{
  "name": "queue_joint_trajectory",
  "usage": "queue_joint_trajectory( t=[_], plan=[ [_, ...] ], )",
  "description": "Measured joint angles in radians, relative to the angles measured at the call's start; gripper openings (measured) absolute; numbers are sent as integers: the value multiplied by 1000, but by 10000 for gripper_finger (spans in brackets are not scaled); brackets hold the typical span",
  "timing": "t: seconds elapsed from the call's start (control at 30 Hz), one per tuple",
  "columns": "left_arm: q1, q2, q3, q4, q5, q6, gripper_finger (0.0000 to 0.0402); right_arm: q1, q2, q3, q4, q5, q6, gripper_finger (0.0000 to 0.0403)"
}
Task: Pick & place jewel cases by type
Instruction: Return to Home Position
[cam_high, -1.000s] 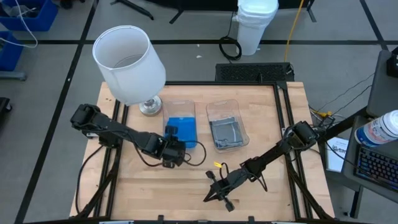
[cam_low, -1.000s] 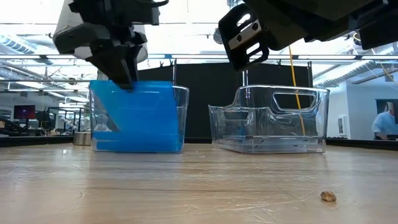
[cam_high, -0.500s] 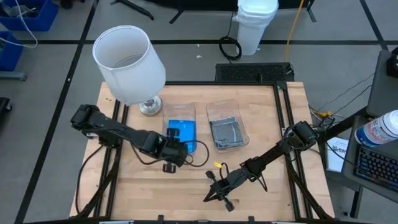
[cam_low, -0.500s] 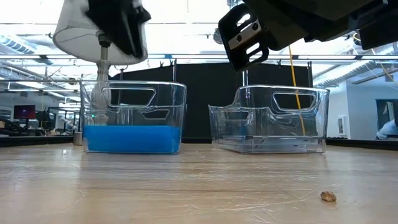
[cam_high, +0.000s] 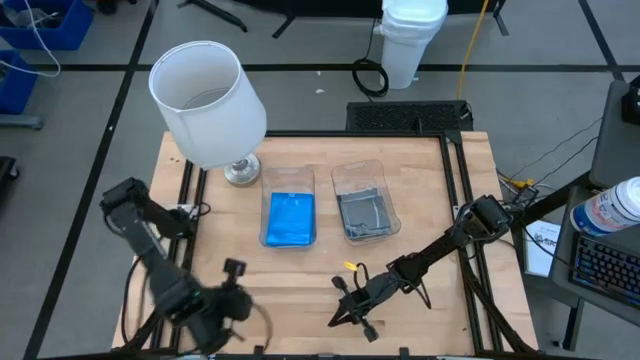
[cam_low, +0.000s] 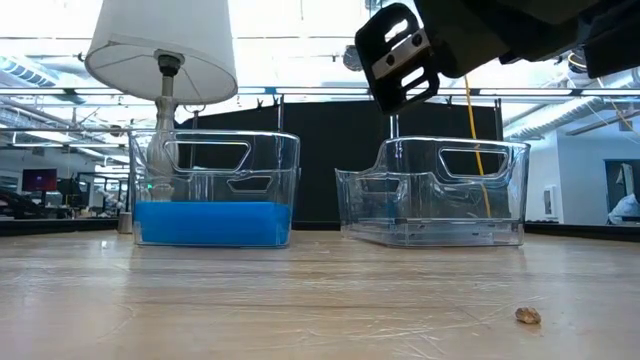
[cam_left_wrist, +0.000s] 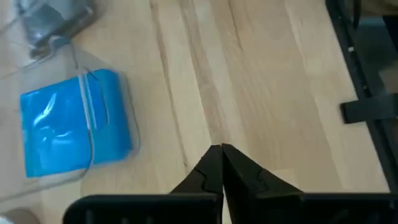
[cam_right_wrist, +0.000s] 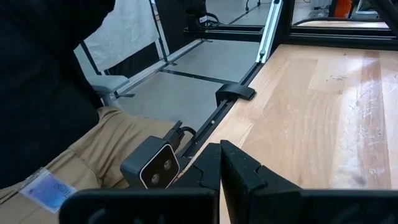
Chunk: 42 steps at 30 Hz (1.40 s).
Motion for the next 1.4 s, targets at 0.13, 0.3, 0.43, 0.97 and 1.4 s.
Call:
queue_joint_trajectory(
  t=[0.13,0.3,0.43,0.97,1.4],
  plan=[
    [-145,0,-11,-57,-148,-110,9,0,0,0,27,0,0,0],
    [-249,-77,-82,-34,-450,-252,5,0,0,0,71,0,-24,0],
    [-243,-220,-250,170,-549,-200,4,-4,0,0,82,0,-54,0],
    [204,-667,-928,1474,-162,808,3,-174,-517,-38,-496,25,-275,0],
    [-18,-927,-988,1358,-505,958,1,-213,-1247,-703,-151,157,-176,0]
  ],
)
